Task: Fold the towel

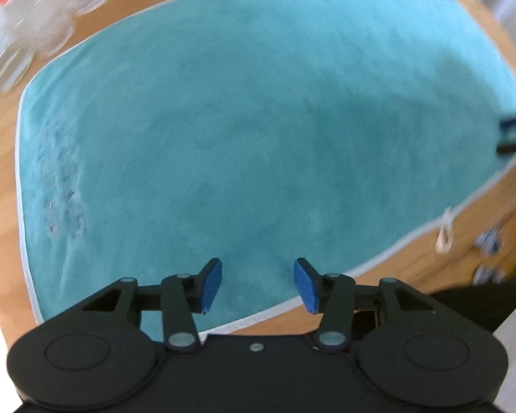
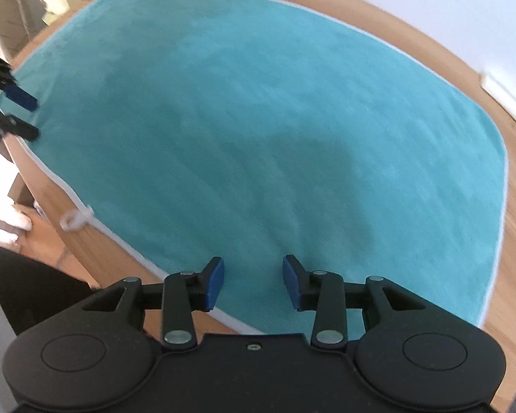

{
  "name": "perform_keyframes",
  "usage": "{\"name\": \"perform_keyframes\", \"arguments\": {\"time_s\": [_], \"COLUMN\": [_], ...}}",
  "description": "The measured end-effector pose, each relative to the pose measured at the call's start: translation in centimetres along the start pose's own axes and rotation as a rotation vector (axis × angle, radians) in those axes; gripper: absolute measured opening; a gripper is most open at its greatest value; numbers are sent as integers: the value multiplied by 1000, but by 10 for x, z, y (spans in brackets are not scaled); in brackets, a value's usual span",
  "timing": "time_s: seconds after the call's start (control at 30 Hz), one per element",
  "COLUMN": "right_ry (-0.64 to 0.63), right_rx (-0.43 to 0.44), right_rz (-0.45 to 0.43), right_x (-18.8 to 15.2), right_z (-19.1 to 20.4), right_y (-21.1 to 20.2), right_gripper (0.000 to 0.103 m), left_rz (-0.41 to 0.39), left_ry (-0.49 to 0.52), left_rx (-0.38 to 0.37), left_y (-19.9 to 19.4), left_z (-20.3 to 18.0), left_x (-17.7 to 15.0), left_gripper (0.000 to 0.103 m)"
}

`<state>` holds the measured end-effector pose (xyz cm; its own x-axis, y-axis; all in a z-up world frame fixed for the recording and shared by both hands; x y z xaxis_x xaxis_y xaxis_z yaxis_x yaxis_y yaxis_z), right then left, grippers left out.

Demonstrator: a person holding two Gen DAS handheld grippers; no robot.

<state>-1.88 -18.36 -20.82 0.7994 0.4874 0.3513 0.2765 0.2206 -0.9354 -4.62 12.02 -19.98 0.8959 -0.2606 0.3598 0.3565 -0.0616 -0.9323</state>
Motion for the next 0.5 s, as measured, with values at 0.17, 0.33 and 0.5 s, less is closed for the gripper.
{"name": "perform_keyframes", "arguments": {"time_s": [0.17,0.33,0.5], "right_ry": [74,132,216], "right_rx": [-35,-78,-88], "right_rz": [-77,-109,-118], "right_x": [19,35,31], "right_z": [-21,-27,-37], "right_y": [-4,13,17], "right_gripper": [44,44,54], "left_rz": [-27,-46,-42], "left_ry": [-21,-126,-125], "left_rx": [113,97,102], "left_y": [-4,-3,1], "left_z": [22,36,41], "left_x": [10,19,20], "left_gripper": [51,60,70]}}
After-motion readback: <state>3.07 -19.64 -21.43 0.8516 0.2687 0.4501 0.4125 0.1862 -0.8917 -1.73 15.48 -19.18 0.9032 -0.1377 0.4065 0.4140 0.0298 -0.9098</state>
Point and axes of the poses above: each gripper's, at about its wrist camera, not at the fingertips, and y roughly the way its jaws point, z to its left, x to its top, the point moved 5 cm from there along y, roughly the way its jaws point, and after that the axes turned 8 degrees about -z, right-handed, at the moved point
